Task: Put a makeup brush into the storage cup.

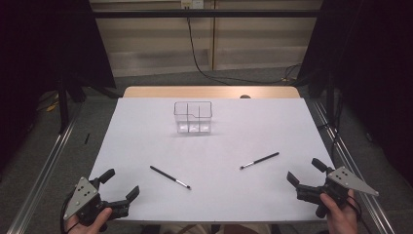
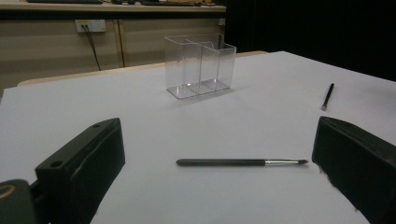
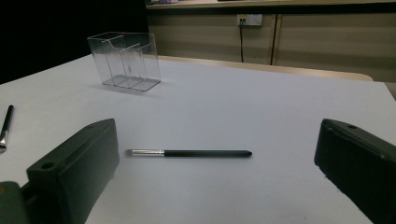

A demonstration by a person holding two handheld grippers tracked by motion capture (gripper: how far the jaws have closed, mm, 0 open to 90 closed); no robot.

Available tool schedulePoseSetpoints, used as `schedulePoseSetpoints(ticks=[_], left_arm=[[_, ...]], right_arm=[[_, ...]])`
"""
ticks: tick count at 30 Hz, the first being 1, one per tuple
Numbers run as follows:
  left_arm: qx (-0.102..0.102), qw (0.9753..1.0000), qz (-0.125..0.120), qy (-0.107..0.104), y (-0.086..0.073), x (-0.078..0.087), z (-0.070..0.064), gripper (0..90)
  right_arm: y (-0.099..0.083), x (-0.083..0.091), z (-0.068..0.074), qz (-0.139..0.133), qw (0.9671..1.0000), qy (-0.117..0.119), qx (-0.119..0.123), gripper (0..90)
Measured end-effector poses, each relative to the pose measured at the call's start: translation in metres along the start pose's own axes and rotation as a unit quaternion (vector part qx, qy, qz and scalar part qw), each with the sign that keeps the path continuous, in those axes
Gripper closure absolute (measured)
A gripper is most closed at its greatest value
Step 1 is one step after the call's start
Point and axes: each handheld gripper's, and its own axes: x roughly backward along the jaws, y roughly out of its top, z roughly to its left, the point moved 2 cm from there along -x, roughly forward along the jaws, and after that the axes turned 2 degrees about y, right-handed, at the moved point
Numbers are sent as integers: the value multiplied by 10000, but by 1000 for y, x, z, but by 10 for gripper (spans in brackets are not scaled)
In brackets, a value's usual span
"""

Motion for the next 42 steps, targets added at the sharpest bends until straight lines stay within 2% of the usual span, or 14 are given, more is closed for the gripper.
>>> schedulePoseSetpoints(ticks=[5, 10, 11, 15, 16, 18, 21, 24, 27, 30, 32, 34, 37, 42], left_arm=[[-8, 10000, -28, -38, 2, -2, -1, 27], [-55, 10000, 50, -28, 6, -10, 1, 26], [-148, 9998, 104, 6, 9, -16, 3, 26], [-133, 9999, 13, -79, 15, -21, 4, 26], [-309, 9995, 23, -40, 19, -24, 3, 26], [-327, 9995, 3, -45, 21, -27, 3, 26], [-444, 9988, 165, -142, 26, -34, 1, 27], [-367, 9987, 211, -285, 28, -42, -1, 28], [-416, 9981, 278, -373, 30, -48, -2, 28], [-452, 9975, 265, -467, 33, -53, -3, 28], [-495, 9974, 276, -452, 34, -55, -2, 28], [-429, 9973, 251, -533, 38, -58, -3, 28], [-442, 9972, 228, -561, 42, -62, -2, 28], [-463, 9964, 321, -634, 48, -68, 0, 33]], right_arm=[[0, 0, 1, 12, 10000, 14, 10, 0], [0, 1, -1, -9, 10000, 13, -6, 0], [0, 0, -1, -7, 10000, 23, -22, 0], [0, -1, -1, 14, 10000, 23, 4, 0], [0, -1, -1, 11, 10000, 33, 8, 0], [0, -1, 0, 19, 10000, 41, 15, 0], [0, -1, 0, 27, 10000, 46, 18, 0], [0, -1, 0, 25, 10000, 47, 12, 0], [-1, -1, 0, 43, 10000, 56, 16, 0], [-1, -2, 0, 49, 10000, 66, 12, 0], [-1, -2, 0, 54, 10000, 71, 4, 0], [-1, -2, 1, 51, 10000, 76, 10, 0], [0, -3, 1, 51, 9999, 90, 34, 0], [0, -4, 1, 47, 9999, 109, 56, 0]])
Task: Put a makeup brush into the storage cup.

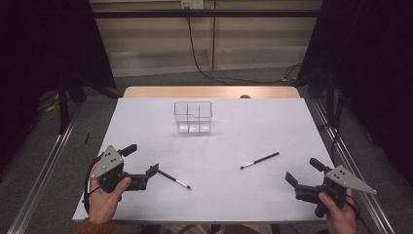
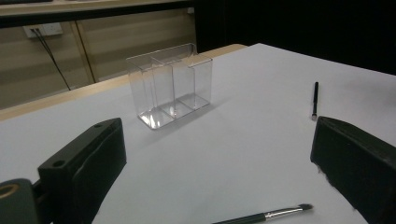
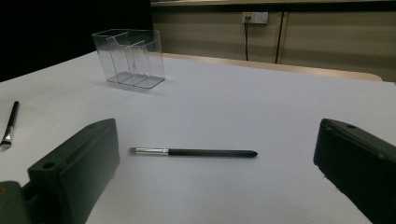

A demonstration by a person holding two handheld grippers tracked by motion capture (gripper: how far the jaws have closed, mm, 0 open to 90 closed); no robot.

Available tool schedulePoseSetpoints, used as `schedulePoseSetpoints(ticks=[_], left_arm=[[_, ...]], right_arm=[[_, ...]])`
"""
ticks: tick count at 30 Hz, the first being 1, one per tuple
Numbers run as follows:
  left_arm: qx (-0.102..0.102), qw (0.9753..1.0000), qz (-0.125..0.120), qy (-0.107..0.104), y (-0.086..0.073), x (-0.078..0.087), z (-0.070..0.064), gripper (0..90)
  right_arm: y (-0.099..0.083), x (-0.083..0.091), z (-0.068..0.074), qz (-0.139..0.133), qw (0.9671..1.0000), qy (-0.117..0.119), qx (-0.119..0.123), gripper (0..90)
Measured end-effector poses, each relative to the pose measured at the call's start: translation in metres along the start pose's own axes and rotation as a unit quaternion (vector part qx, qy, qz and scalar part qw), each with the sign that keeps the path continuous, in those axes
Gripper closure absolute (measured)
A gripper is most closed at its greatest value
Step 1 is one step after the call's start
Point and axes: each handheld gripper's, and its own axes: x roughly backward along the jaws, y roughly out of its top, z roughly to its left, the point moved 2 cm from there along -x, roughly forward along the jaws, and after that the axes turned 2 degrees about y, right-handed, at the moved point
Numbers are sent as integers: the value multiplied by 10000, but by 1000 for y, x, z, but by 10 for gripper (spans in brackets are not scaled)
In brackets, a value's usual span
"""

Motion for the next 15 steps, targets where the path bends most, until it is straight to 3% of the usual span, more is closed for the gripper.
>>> schedulePoseSetpoints(ticks=[3, 11, 15], left_arm=[[-32, 9999, 77, -100, 6, -5, 4, 35], [-30, 9998, 125, -132, 12, -19, 5, 34], [53, 9988, 268, -396, 17, -23, 8, 32]], right_arm=[[0, 0, 1, 1, 10000, 5, -4, 0], [1, -1, 4, 26, 10000, 55, 62, 0], [1, 0, 3, 9, 10000, 40, 52, 0]])
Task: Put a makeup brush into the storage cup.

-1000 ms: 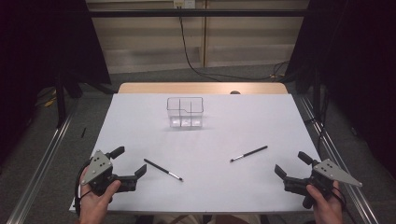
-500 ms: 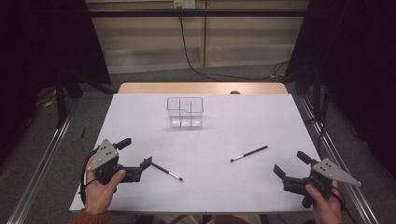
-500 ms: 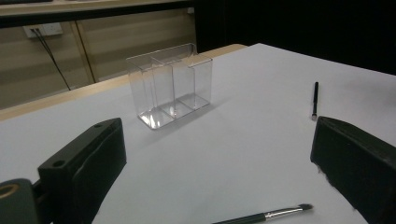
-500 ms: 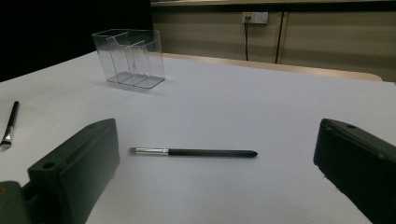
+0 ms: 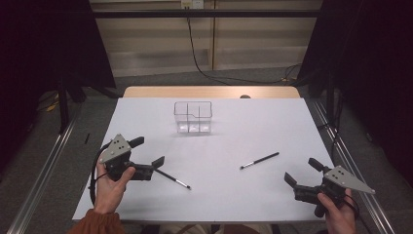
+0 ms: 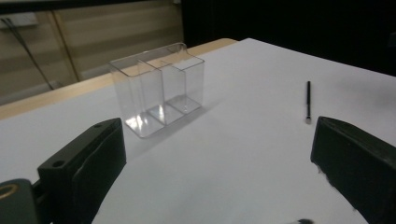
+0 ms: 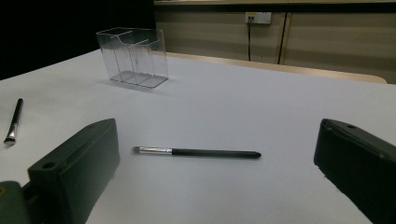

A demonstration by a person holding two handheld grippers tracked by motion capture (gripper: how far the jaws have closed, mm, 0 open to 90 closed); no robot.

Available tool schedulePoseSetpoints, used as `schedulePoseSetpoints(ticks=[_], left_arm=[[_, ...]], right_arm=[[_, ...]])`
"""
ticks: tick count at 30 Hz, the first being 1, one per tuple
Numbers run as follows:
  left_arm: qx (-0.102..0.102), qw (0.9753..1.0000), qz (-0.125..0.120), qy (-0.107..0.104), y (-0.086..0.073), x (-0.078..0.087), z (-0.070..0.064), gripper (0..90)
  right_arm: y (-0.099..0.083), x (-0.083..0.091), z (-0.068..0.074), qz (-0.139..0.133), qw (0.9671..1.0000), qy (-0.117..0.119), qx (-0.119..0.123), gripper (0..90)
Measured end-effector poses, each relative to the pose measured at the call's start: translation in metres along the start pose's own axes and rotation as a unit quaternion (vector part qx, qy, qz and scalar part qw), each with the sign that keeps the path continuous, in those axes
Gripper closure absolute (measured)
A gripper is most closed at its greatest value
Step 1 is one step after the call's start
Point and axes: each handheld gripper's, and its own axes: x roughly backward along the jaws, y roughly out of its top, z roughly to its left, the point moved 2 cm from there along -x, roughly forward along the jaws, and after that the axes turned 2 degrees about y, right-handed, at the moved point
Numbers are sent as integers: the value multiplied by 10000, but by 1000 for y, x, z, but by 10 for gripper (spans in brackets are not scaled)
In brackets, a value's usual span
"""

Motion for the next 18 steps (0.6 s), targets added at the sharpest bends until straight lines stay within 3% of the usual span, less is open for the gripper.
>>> schedulePoseSetpoints(ticks=[1, 2, 7, 11, 13, 14, 18], left_arm=[[75, 9999, 29, -120, 2, -2, 1, 32], [67, 9997, 170, -149, 3, -5, 2, 32], [-8, 9990, 401, -219, 3, -9, 1, 32], [-201, 9961, 788, -338, 2, -14, 1, 33], [-207, 9954, 869, -358, 2, -15, 1, 36], [-344, 9940, 978, -362, 3, -17, 1, 36], [-495, 9917, 1124, -382, 7, -21, 1, 39]], right_arm=[[0, 0, 0, -3, 10000, 2, -14, 0], [0, 0, 0, -4, 10000, 7, -14, 0], [1, -1, 1, 9, 10000, 29, -20, 0], [1, -2, 1, 18, 10000, 30, -2, 0], [1, -3, 1, 31, 10000, 54, 11, 0], [1, -3, 1, 31, 10000, 61, 10, 0], [1, -5, 1, 26, 10000, 85, 25, 0]])
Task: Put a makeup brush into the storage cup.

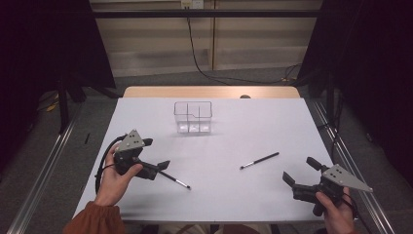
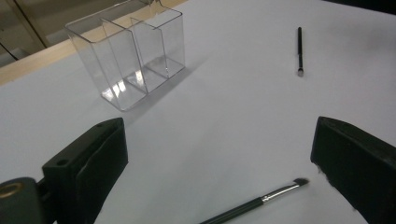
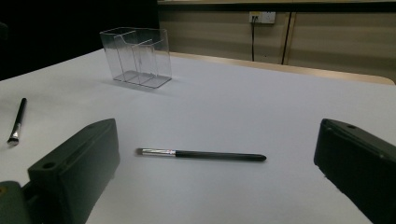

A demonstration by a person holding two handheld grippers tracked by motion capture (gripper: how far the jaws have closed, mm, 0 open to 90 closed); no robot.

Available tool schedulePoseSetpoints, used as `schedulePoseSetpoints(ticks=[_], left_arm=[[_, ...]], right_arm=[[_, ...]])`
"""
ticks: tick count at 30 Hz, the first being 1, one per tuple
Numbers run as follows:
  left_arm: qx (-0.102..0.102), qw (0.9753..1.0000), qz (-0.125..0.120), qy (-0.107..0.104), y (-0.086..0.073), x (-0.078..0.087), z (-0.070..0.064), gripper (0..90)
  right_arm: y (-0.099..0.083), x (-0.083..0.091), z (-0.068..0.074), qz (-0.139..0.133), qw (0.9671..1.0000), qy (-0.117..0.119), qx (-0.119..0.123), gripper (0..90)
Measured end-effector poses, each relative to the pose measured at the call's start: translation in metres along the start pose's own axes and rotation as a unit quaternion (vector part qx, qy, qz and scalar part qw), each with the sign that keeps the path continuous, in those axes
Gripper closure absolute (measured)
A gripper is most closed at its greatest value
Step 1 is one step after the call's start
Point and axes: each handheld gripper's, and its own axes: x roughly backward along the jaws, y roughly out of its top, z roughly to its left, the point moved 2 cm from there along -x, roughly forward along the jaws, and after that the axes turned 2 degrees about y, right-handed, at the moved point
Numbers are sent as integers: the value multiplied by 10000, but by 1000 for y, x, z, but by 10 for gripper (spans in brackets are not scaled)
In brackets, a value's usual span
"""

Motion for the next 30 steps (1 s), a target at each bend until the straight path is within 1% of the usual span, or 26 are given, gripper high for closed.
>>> schedulePoseSetpoints(ticks=[1, 2, 3, 4, 5, 6, 7, 9, 12, 14, 15, 17, 19, 20, 23, 25, 26, 27, 30], left_arm=[[13, 9999, 88, -93, 1, -1, 0, 38], [-17, 9997, 170, -174, 2, -2, 0, 38], [-65, 9994, 268, -188, 3, -3, 0, 39], [-65, 9994, 268, -188, 3, -3, 0, 37], [-147, 9987, 441, -230, 5, -5, -1, 34], [-157, 9980, 543, -266, 6, -6, -1, 36], [-104, 9975, 611, -331, 7, -8, -1, 36], [-216, 9958, 790, -421, 8, -10, -1, 36], [-267, 9941, 935, -488, 8, -14, -2, 39], [-373, 9923, 1076, -485, 8, -16, -2, 38], [-432, 9910, 1165, -488, 8, -17, -2, 39], [-460, 9890, 1313, -503, 7, -20, -2, 39], [-570, 9871, 1429, -436, 8, -22, -3, 40], [-567, 9858, 1506, -473, 8, -24, -3, 41], [-594, 9808, 1760, -594, 7, -28, -5, 49], [-554, 9778, 1917, -636, 5, -30, -6, 51], [-634, 9754, 1995, -694, 4, -31, -6, 57], [-654, 9739, 2039, -751, 4, -32, -7, 67], [-699, 9698, 2190, -815, 3, -36, -10, 71]], right_arm=[[0, 0, 0, -1, 10000, 10, 13, 0], [0, 0, 0, 1, 10000, 11, 7, 0], [0, 0, 1, 3, 10000, 18, 5, 0], [0, 0, 1, 3, 10000, 18, 5, 0], [0, -1, 1, 7, 10000, 33, 7, 0], [0, -1, 1, 8, 10000, 36, 9, 0], [0, -1, 1, 11, 10000, 39, 6, 0], [0, -1, 1, 15, 10000, 38, 3, 0], [0, 0, 1, -5, 10000, 42, -11, 0], [0, 1, 1, -5, 10000, 24, 1, 0], [0, 2, 1, -8, 10000, 17, -18, 0], [0, 2, 1, -3, 10000, 8, -18, 0], [0, 3, 1, -4, 10000, 5, -17, 0], [0, 3, 1, 5, 10000, 5, -3, 0], [-1, 4, 2, 12, 10000, 3, -2, 0], [-1, 4, 1, 12, 10000, -5, 0, 0], [-1, 4, 1, 12, 10000, -7, -6, 0], [-1, 4, 1, 15, 10000, -10, -11, 0], [-1, 3, 2, 13, 10000, 10, 9, 0]])
